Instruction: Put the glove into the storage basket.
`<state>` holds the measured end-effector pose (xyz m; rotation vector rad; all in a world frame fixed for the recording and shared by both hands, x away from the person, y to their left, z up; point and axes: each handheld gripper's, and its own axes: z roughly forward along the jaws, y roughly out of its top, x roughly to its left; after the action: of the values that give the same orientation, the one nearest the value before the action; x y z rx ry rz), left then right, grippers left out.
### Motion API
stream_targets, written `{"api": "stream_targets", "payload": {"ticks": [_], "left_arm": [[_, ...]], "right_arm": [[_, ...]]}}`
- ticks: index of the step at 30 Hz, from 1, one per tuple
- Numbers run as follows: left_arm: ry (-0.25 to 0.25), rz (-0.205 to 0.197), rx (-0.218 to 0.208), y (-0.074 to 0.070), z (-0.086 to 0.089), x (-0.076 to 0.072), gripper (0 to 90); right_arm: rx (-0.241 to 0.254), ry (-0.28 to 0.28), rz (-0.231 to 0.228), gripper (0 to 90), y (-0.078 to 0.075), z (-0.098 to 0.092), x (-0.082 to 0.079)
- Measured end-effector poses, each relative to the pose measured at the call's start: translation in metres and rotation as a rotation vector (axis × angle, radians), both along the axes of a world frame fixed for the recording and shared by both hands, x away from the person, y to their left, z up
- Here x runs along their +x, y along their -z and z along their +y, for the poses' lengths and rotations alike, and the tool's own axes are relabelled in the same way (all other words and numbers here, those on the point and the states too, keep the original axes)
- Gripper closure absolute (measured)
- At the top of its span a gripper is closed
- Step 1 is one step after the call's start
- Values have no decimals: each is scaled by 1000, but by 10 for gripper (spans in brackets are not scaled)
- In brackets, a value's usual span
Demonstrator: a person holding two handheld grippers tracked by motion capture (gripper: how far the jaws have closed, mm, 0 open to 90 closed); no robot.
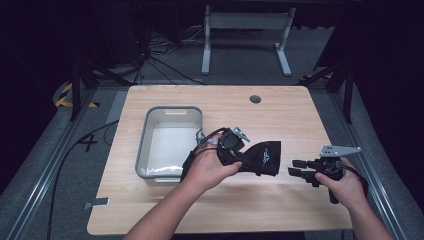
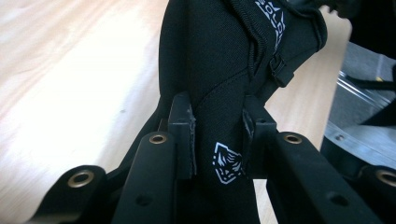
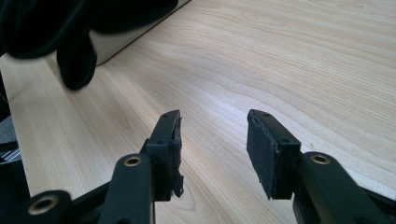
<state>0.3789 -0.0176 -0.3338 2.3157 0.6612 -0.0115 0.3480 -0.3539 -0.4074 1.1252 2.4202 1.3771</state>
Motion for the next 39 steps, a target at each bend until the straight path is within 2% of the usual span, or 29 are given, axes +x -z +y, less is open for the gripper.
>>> {"api": "stream_targets", "payload": {"ticks": [2,3,4,5,6,14,15,16,19,20,21,22,24,28,29,33,34,35,36,39], "left_arm": [[-38,-2,-4,-4,8,3,706],[-38,-2,-4,-4,8,3,706],[-84,-14,-2,-8,18,6,706],[-108,-16,-3,-9,24,7,706],[-108,-16,-3,-9,24,7,706],[-257,-33,-31,-23,72,6,704],[-273,-38,-29,-24,77,6,704],[-289,-45,-8,-25,84,5,703],[-315,-49,-6,-25,90,4,702],[-345,-50,-11,-25,98,5,702],[-345,-50,-11,-25,98,5,702],[-384,-63,-2,-25,106,7,702],[-400,-65,2,-25,110,9,701],[-473,-52,-13,-22,127,16,701],[-508,-46,-10,-20,132,20,702],[-556,-47,6,-16,139,25,702],[-589,-48,4,-14,143,28,702],[-589,-48,4,-14,143,28,701],[-617,-44,6,-12,146,32,701],[-639,-37,21,-7,147,36,701]], "right_arm": [[0,-5,0,553,0,1,1],[0,-5,0,553,0,1,1],[-2,-12,5,552,1,3,2],[-2,-18,4,551,1,4,3],[-3,-23,3,551,1,5,5],[-3,-59,0,551,1,18,17],[-6,-66,3,550,1,21,19],[-7,-69,4,549,1,22,19],[-10,-74,6,549,2,24,20],[-10,-76,7,549,2,24,20],[-10,-76,7,549,2,24,20],[-9,-73,7,549,2,24,20],[-11,-72,10,549,2,24,20],[-12,-74,12,547,3,24,19],[-14,-72,14,547,3,24,18],[-13,-67,14,546,4,23,17],[-10,-65,15,545,4,22,16],[-10,-65,15,545,4,22,16],[-12,-61,16,545,4,21,15],[-12,-58,16,544,5,20,14]]}}
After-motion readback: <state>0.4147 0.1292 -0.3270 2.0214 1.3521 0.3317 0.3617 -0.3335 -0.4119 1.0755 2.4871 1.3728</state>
